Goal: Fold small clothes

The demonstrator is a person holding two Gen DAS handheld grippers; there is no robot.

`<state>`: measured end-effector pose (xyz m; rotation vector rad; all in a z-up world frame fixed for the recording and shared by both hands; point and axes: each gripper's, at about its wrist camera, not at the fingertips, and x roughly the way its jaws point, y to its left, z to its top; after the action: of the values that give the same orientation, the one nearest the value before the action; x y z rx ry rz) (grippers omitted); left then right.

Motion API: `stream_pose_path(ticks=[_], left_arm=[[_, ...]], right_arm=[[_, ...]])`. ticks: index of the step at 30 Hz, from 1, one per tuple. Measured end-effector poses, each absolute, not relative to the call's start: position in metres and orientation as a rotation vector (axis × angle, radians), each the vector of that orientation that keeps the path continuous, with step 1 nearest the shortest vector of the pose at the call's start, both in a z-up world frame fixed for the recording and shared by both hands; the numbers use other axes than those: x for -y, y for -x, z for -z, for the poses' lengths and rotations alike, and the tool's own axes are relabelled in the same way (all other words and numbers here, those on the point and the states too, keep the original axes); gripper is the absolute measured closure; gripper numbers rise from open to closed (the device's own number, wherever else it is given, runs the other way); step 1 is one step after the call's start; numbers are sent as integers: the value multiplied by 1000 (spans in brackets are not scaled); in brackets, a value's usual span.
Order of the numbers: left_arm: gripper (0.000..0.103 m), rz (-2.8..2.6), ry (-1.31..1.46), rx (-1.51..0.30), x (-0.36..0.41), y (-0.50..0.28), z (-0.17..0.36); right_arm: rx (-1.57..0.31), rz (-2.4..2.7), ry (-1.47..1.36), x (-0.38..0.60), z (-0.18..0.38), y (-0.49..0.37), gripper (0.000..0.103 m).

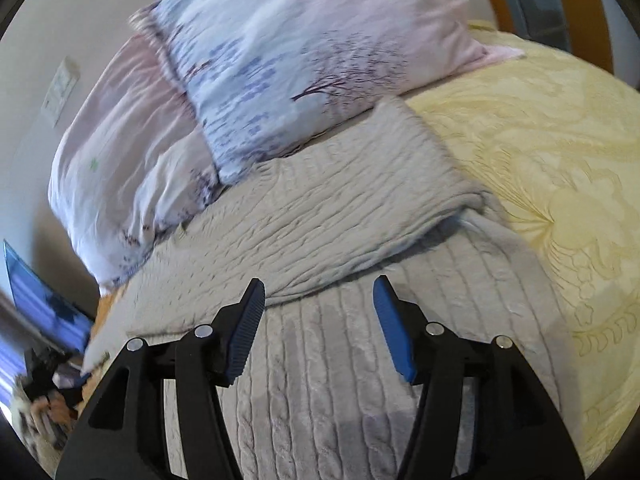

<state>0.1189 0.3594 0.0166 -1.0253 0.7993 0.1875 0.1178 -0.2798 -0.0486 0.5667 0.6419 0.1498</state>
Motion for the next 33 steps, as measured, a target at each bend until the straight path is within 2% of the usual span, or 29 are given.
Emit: stream_pose_path(ticks=[10,15,20,28,33], left_arm=[[54,-286,1214,-681,-400,-117,4],[80,-311,1250,-656,-414,-117,16],[95,-324,1271,-644,-419,-112,21],[97,-210,1125,-553,-373,-127,-36],[97,17,947,-563,-286,-161,-82]], right_arm=[[-664,-197,-585,284,56,-121,42],[-665,-213,-588,284,57,-122,42],[-664,-226,-594,284,58,-123,40],[-662,-237,-594,282,57,-122,39],[-661,-240,-598,282,56,-121,39]])
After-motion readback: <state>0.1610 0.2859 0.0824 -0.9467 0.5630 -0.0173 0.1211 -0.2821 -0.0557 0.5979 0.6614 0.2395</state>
